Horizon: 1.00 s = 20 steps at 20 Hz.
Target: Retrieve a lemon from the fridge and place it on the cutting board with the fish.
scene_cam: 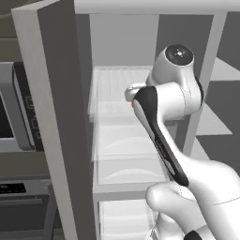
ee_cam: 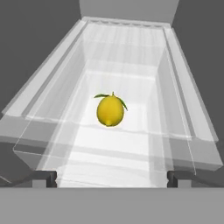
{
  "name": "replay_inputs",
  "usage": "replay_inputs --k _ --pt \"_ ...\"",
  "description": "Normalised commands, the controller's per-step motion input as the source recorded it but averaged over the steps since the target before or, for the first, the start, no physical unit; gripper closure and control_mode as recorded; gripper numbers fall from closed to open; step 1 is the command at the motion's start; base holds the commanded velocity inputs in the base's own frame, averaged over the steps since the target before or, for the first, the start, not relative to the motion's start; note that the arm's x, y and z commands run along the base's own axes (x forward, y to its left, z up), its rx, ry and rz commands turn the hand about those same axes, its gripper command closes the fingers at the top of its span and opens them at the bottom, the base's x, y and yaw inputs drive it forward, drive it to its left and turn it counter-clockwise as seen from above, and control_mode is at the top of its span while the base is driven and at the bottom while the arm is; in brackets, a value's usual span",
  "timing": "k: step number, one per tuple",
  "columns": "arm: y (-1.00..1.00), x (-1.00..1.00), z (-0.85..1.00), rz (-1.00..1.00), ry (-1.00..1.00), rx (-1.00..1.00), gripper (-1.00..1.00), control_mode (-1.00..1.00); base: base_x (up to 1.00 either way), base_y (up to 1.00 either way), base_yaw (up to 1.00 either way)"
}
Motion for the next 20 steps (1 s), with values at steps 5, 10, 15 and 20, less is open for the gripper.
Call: replay_inputs --k 5,10,15,20 --pt "0.00 0.52 -0.03 0.00 0.15 0.01 -1.00 -1.00 0.00 0.00 0.00" --pt "0.00 0.63 -0.27 0.00 0.02 0.00 -1.00 -1.00 0.00 0.00 0.00" --pt "0.00 0.52 -0.37 0.00 0.01 0.00 -1.00 -1.00 0.00 0.00 0.00" --pt "0.00 0.44 -0.38 0.00 0.05 0.00 -1.00 -1.00 0.00 0.00 0.00"
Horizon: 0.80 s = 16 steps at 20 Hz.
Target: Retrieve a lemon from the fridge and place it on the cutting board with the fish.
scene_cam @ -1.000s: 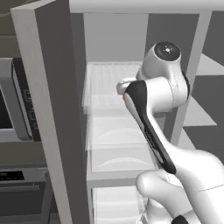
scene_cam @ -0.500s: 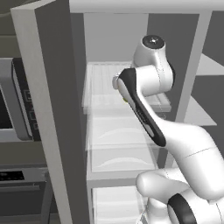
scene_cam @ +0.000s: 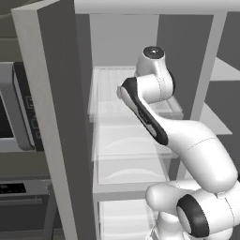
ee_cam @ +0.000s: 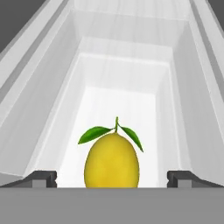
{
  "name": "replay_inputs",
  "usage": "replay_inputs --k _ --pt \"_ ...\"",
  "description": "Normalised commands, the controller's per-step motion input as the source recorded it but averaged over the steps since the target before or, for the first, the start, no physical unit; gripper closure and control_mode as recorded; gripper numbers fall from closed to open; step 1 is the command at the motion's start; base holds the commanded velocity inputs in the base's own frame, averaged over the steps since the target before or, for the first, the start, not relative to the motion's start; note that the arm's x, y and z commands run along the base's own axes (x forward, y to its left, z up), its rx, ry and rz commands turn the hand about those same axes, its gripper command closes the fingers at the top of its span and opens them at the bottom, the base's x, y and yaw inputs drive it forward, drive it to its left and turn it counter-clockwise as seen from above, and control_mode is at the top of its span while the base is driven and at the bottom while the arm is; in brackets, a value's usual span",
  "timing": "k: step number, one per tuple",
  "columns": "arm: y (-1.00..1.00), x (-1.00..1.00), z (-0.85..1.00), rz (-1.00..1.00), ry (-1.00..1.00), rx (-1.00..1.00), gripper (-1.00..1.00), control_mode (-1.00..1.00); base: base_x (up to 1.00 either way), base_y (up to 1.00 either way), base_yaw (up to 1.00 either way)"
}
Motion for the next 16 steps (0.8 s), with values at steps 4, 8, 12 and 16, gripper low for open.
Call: replay_inputs --k 4,8,12,16 --pt "0.00 0.03 -0.12 -0.04 0.15 0.00 -1.00 -1.00 0.00 0.00 0.00" --pt "0.00 0.00 -0.07 -0.03 0.09 0.00 -1.00 -1.00 0.00 0.00 0.00" --pt "0.00 0.10 -0.19 -0.02 0.01 0.00 -1.00 -1.00 0.00 0.00 0.00" --pt "0.00 0.25 -0.27 -0.02 0.01 0.00 -1.00 -1.00 0.00 0.00 0.00"
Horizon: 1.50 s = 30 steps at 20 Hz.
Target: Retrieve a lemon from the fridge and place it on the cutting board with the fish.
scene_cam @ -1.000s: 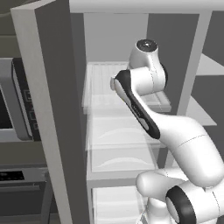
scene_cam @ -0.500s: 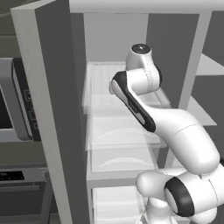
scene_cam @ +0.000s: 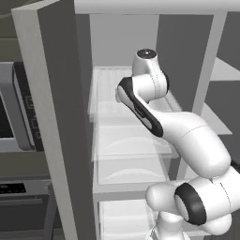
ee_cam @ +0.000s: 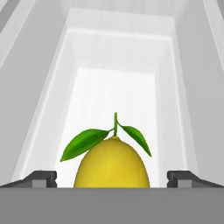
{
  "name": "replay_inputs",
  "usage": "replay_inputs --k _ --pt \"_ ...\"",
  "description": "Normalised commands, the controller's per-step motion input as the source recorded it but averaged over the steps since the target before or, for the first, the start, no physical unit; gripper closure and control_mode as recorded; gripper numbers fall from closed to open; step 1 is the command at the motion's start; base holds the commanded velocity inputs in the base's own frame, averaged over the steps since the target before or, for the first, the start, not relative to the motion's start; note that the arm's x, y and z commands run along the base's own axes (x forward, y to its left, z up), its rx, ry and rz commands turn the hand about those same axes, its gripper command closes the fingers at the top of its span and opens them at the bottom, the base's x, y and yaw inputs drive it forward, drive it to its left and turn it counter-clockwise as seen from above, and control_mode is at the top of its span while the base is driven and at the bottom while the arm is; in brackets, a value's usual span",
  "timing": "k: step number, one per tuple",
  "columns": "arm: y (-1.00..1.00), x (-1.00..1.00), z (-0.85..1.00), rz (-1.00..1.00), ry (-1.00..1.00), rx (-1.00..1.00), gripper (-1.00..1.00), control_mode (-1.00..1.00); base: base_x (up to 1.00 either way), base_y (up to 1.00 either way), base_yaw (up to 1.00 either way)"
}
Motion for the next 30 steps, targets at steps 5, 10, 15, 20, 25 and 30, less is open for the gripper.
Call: replay_inputs --k 5,10,15,20,25,30 --pt "0.00 0.11 -0.20 -0.02 0.03 0.00 -1.00 -1.00 0.00 0.00 0.00" --pt "0.00 0.00 -0.07 0.00 0.03 0.00 1.00 -1.00 0.00 0.00 0.00" --pt "0.00 0.00 -0.05 0.00 0.00 0.00 1.00 -1.00 0.00 0.00 0.00" --pt "0.00 -0.12 -0.02 0.00 0.00 0.00 1.00 -1.00 0.00 0.00 0.00" --pt "-0.05 -0.93 0.18 0.00 -0.03 0.00 1.00 -1.00 0.00 0.00 0.00" --pt "-0.25 -1.00 0.40 0.00 -0.02 0.00 1.00 -1.00 0.00 0.00 0.00"
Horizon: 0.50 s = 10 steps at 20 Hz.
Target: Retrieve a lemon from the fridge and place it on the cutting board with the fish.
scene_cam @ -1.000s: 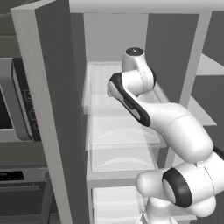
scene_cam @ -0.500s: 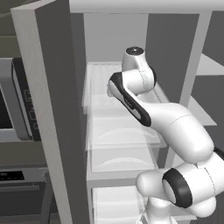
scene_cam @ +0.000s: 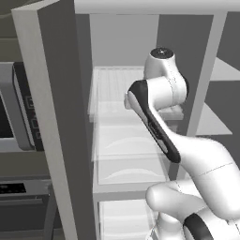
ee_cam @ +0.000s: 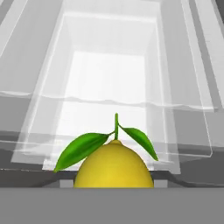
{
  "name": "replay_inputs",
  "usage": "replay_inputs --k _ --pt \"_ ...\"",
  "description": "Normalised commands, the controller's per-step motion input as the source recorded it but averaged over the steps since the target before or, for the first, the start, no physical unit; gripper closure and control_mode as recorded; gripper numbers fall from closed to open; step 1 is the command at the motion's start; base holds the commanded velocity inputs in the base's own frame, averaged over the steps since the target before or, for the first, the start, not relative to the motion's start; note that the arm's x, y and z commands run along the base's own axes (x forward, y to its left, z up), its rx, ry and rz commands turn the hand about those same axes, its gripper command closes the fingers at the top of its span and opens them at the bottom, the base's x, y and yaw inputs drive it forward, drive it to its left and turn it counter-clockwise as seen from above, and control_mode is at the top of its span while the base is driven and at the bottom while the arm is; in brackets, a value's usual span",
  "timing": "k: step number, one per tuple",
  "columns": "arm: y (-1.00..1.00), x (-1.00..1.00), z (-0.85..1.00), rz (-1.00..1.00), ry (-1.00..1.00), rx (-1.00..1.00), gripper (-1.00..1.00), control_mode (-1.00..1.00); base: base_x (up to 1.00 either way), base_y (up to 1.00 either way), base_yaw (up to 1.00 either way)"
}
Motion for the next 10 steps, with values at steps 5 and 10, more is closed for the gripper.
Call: replay_inputs --k 5,10 --pt "-0.48 -1.00 0.34 -0.01 0.00 0.00 1.00 -1.00 0.00 0.00 0.00" --pt "-0.53 -1.00 0.04 -0.05 0.01 0.02 1.00 -1.00 0.00 0.00 0.00"
